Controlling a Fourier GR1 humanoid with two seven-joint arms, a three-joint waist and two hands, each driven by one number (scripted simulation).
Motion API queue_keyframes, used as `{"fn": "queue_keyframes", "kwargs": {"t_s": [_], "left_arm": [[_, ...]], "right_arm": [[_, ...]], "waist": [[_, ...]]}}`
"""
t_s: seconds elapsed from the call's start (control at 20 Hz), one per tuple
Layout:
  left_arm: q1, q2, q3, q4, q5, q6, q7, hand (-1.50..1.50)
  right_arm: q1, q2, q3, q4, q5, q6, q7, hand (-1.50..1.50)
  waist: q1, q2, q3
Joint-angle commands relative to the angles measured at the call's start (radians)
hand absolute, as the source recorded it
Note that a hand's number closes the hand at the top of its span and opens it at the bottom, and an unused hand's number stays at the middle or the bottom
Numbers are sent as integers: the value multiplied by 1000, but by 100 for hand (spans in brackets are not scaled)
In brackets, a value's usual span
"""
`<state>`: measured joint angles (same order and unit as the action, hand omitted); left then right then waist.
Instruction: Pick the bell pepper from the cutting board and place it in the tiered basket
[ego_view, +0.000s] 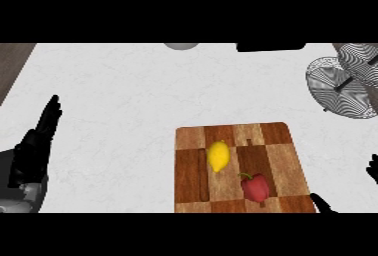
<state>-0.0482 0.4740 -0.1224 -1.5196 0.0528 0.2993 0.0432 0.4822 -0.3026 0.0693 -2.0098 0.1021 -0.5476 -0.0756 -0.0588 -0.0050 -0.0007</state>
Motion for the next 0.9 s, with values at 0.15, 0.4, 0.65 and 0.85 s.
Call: {"fn": "queue_keyframes", "kwargs": {"t_s": [0.15, 0.4, 0.65, 0.85], "left_arm": [[-60, 14, -1, -8, -5, -25, 46, 0], [-60, -26, -38, 14, -33, -18, 23, 0], [-112, -45, -43, 63, -52, -28, 17, 0], [-146, -41, -11, 75, -33, -46, 40, 0]], "right_arm": [[261, -222, 81, -206, 249, 116, 230, -150], [272, -318, 117, -381, 415, 235, 550, -150], [74, -307, 186, -465, 513, 330, 916, -150], [-153, -274, 283, -354, 529, 393, 1128, -150]], "waist": [[35, 8, -6], [66, 14, -6], [79, 16, -5], [87, 15, -3]]}}
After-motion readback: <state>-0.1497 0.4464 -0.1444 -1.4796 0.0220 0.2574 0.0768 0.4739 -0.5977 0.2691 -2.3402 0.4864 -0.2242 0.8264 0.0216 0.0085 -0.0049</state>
